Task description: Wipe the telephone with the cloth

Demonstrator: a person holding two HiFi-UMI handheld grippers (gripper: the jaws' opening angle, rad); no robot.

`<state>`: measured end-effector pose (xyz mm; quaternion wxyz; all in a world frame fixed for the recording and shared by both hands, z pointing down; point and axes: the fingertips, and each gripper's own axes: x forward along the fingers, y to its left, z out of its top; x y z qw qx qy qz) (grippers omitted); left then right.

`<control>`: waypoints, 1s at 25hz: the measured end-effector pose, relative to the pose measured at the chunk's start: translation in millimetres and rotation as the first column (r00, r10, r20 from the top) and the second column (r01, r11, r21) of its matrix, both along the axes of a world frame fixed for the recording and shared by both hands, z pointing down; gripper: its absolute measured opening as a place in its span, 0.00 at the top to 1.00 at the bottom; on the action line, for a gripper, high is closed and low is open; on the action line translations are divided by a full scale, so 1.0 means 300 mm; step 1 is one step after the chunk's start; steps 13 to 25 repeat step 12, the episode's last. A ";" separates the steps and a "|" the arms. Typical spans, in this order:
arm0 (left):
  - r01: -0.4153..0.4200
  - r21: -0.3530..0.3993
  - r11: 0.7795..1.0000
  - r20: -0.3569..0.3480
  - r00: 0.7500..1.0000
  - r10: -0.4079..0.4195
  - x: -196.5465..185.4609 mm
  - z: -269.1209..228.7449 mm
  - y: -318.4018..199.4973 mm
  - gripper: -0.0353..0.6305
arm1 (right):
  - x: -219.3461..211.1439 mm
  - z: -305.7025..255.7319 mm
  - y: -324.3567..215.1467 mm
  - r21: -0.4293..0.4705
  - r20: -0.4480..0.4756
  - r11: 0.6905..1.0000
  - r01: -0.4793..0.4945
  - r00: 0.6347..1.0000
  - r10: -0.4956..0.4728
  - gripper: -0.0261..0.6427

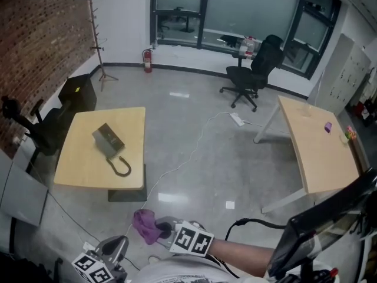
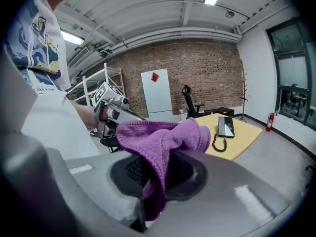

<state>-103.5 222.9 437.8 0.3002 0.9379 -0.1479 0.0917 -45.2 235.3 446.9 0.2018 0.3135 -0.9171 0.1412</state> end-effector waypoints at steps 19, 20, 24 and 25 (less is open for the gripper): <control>-0.024 0.005 1.000 -0.004 1.000 0.024 -0.215 0.017 0.027 0.94 | -0.235 0.019 0.014 -0.007 -0.001 1.000 0.007 1.000 -0.007 0.90; -0.024 0.005 1.000 -0.004 1.000 0.024 -0.215 0.017 0.027 0.94 | -0.235 0.019 0.014 -0.007 -0.001 1.000 0.007 1.000 -0.007 0.90; -0.024 0.005 1.000 -0.004 1.000 0.024 -0.215 0.017 0.027 0.94 | -0.235 0.019 0.014 -0.007 -0.001 1.000 0.007 1.000 -0.007 0.90; -0.024 0.005 1.000 -0.004 1.000 0.024 -0.215 0.017 0.027 0.94 | -0.235 0.019 0.014 -0.007 -0.001 1.000 0.007 1.000 -0.007 0.90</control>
